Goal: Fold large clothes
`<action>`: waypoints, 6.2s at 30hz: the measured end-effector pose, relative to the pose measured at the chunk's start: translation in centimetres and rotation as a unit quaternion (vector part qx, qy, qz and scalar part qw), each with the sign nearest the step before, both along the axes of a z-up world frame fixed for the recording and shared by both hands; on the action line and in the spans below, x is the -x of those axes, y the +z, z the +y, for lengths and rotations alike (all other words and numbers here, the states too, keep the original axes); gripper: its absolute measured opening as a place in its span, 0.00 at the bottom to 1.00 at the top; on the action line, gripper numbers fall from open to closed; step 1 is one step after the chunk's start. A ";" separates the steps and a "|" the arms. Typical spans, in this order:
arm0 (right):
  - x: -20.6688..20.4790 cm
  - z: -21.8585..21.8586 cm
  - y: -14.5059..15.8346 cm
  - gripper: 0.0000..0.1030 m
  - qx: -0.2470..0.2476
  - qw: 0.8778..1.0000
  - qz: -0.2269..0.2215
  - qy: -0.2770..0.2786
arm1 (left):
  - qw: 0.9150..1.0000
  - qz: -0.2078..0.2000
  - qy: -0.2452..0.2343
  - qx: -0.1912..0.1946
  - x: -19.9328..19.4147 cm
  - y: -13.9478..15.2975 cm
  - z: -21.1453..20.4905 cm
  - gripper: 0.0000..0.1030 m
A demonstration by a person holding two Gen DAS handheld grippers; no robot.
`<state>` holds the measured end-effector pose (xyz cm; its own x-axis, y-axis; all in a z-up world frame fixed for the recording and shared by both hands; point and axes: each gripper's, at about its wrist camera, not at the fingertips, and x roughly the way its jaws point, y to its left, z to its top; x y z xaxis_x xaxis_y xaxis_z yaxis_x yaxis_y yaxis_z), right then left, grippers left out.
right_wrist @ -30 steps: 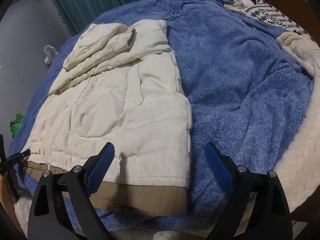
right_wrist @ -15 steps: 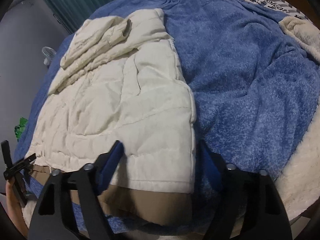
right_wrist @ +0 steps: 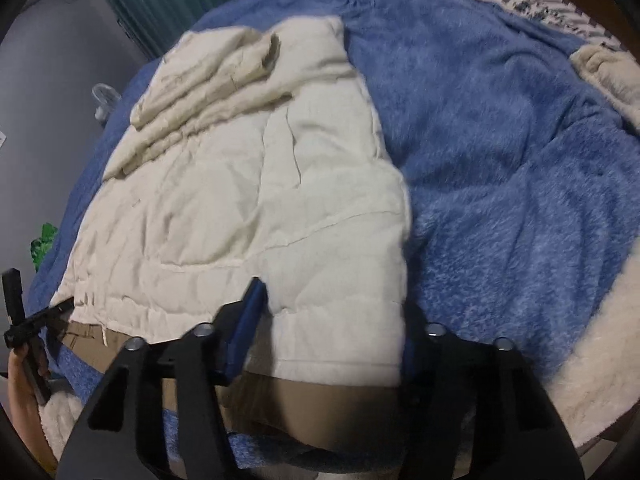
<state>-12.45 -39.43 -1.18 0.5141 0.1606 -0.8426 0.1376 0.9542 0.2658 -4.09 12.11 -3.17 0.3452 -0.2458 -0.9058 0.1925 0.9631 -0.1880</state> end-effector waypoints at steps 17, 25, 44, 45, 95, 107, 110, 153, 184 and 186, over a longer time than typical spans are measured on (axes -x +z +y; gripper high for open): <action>-2.9 -0.4 9.7 0.09 -0.088 0.983 -0.159 0.005 | 0.985 -0.143 -0.024 0.096 -3.5 10.9 1.2 0.10; -9.5 0.1 14.3 0.08 -0.080 0.980 -0.185 0.002 | 0.980 -0.163 -0.027 0.115 -9.6 13.8 1.7 0.10; -31.5 -2.2 12.0 0.09 -0.043 0.983 -0.156 -0.091 | 0.987 -0.140 0.051 0.067 -32.8 11.7 0.3 0.14; -32.4 -2.4 11.5 0.09 -0.042 0.983 -0.151 -0.095 | 0.987 -0.134 0.053 0.064 -33.5 11.4 0.3 0.14; -42.2 -5.3 0.5 0.74 -0.062 0.996 -0.052 -0.047 | 0.991 -0.068 0.088 0.072 -41.3 1.5 2.0 0.79; -41.2 -3.9 3.2 0.06 0.026 0.988 -0.146 -0.041 | 0.981 -0.185 0.042 -0.045 -38.7 3.9 -0.5 0.07; -41.5 -4.1 4.9 0.05 0.031 0.981 -0.176 -0.071 | 0.979 -0.188 0.058 -0.048 -39.8 5.2 -0.3 0.07; -41.0 13.9 2.3 0.69 0.116 0.986 -0.072 0.096 | 0.985 -0.154 -0.039 -0.064 -36.1 3.7 -14.4 0.80; -51.4 14.1 -4.5 0.74 0.098 0.991 0.065 0.065 | 0.993 -0.026 -0.016 -0.118 -46.1 -4.1 -15.2 0.94; -51.3 14.1 -4.6 0.74 0.100 0.991 0.065 0.066 | 0.993 -0.022 -0.015 -0.111 -46.2 -4.3 -15.0 0.94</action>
